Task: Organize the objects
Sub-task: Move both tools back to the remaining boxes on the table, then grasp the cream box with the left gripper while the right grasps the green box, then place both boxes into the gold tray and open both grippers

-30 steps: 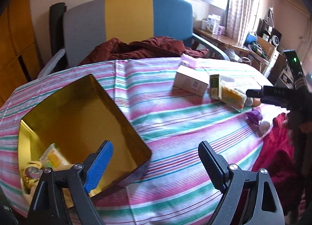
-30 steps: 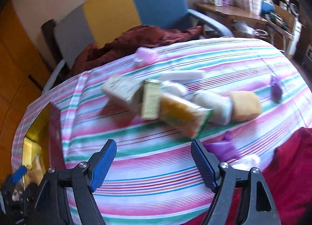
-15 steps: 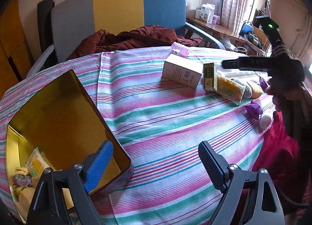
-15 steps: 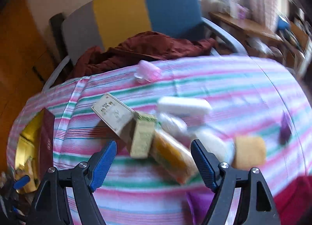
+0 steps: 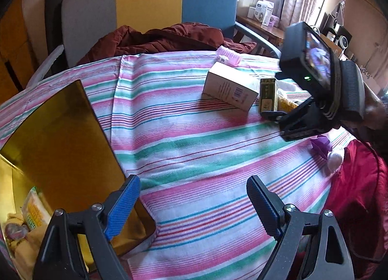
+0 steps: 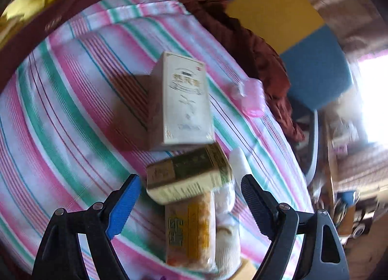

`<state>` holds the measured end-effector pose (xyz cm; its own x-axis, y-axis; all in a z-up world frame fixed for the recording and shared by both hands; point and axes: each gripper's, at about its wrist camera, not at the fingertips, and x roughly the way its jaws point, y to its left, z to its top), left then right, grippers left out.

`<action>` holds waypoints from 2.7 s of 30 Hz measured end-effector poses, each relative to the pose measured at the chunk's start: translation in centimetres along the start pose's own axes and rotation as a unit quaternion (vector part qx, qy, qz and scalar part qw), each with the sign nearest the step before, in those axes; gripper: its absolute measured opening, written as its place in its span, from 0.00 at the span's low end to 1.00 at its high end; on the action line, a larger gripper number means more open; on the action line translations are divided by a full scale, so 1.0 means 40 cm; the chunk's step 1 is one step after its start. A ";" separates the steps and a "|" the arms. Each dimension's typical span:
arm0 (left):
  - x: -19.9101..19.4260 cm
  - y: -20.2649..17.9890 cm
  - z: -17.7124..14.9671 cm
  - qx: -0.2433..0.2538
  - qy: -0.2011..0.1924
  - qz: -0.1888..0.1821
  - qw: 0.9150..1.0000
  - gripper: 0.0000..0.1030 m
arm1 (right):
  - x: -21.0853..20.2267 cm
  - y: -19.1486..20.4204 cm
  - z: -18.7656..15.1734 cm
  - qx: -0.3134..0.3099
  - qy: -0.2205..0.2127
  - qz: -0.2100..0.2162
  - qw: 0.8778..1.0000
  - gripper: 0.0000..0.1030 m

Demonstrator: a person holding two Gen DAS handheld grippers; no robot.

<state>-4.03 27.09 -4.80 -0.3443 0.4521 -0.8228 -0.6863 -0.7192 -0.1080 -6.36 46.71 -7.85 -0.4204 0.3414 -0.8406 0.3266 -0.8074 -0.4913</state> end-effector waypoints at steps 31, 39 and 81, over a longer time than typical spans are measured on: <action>0.376 -0.096 0.390 -0.237 0.094 -0.063 0.965 0.95 | -0.127 -0.333 -0.228 0.427 -0.186 0.050 0.883 0.73; 0.446 -0.150 0.406 -0.176 0.108 -0.047 0.977 0.75 | -0.118 -0.346 -0.244 0.436 -0.180 0.043 0.881 0.73; -0.195 0.589 -0.013 -0.184 -0.057 0.136 0.972 0.54 | -0.293 0.198 0.420 0.240 -0.185 0.301 0.904 0.74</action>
<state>-17.17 6.35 -1.22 -0.5646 0.2595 -0.7835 -0.2921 -0.9507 -0.1044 -13.08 28.25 1.94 -0.5718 -0.3420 -0.7458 0.2218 -0.9396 0.2608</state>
